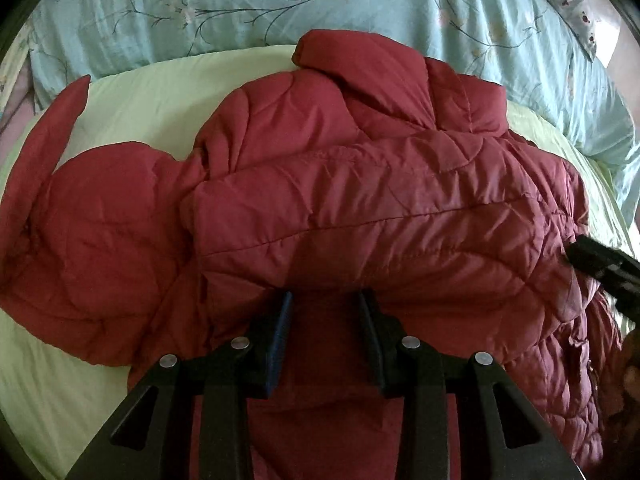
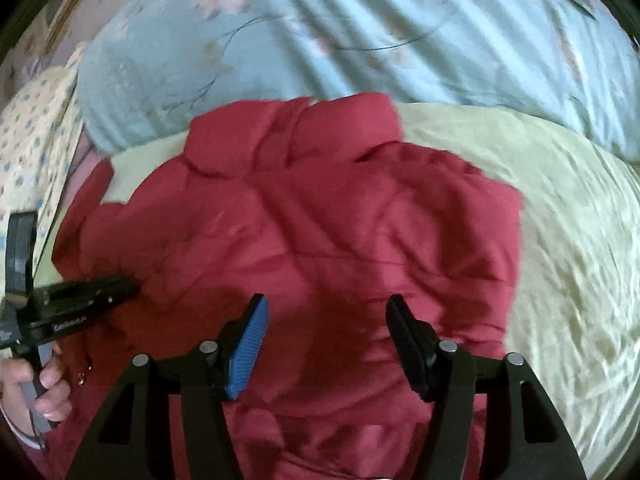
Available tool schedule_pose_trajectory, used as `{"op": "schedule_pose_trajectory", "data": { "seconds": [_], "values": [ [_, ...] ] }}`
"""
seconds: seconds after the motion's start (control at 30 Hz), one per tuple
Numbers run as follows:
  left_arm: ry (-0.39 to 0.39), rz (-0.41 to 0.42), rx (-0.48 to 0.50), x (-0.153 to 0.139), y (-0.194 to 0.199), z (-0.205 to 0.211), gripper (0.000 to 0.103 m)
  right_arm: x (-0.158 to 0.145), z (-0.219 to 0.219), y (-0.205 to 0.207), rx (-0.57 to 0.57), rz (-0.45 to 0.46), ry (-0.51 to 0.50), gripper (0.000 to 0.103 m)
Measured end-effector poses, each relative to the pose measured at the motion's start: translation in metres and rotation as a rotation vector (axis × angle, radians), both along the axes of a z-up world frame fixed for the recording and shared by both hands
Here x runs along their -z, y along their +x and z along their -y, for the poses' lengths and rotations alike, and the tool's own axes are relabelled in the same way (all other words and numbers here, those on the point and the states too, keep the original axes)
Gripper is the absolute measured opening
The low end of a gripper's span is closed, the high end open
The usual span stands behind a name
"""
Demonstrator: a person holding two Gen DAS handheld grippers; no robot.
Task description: Fold large clothes
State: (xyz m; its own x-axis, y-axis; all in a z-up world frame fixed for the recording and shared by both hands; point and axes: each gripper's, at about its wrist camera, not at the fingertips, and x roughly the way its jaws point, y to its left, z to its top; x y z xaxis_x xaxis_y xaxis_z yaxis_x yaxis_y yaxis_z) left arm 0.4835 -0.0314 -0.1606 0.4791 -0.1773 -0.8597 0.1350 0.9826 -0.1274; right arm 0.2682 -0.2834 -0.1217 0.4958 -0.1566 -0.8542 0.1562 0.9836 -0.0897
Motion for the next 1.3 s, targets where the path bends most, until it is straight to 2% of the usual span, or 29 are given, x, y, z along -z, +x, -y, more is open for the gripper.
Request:
{"op": "schedule_pose_trajectory", "data": {
  "seconds": [0.07,0.13,0.2,0.33,0.43,0.47,0.53,0.6,0.77,0.97,1.13,1.3],
  "values": [
    [-0.015,0.009,0.004,-0.008,-0.016,-0.010,0.035,0.017,0.000,0.007,0.009,-0.055,-0.032,0.062],
    [-0.030,0.016,0.008,-0.005,-0.023,-0.011,0.036,0.038,0.010,0.010,0.027,-0.109,-0.017,0.063],
    [-0.033,0.028,0.015,-0.003,-0.035,-0.014,0.036,0.049,0.018,0.010,0.026,-0.109,0.014,0.063],
    [-0.041,0.043,0.009,-0.009,-0.045,-0.021,0.035,0.051,0.016,0.014,0.023,-0.122,-0.006,0.063],
    [-0.072,0.045,0.004,-0.027,-0.068,-0.039,0.035,0.047,0.018,0.013,0.030,-0.111,0.020,0.063],
    [-0.082,0.047,0.004,-0.032,-0.074,-0.043,0.037,0.044,0.018,0.012,0.035,-0.105,0.033,0.063],
    [-0.091,0.056,-0.002,-0.043,-0.084,-0.053,0.047,0.033,0.018,0.008,0.047,-0.090,0.064,0.063],
    [-0.071,0.080,-0.024,-0.053,-0.095,-0.063,0.056,0.019,0.018,0.001,0.051,-0.061,0.103,0.063],
    [-0.047,0.119,-0.094,-0.073,-0.115,-0.094,0.057,-0.005,0.008,-0.021,0.032,-0.021,0.179,0.063],
    [0.013,0.131,-0.190,-0.083,-0.129,-0.127,0.060,-0.017,-0.004,-0.049,0.009,-0.017,0.248,0.063],
    [0.104,0.135,-0.253,-0.089,-0.118,-0.144,0.066,-0.028,-0.018,-0.077,-0.021,-0.024,0.288,0.063],
    [0.223,0.140,-0.308,-0.092,-0.083,-0.152,0.073,-0.040,-0.034,-0.103,-0.056,-0.020,0.309,0.064]
  ]
}}
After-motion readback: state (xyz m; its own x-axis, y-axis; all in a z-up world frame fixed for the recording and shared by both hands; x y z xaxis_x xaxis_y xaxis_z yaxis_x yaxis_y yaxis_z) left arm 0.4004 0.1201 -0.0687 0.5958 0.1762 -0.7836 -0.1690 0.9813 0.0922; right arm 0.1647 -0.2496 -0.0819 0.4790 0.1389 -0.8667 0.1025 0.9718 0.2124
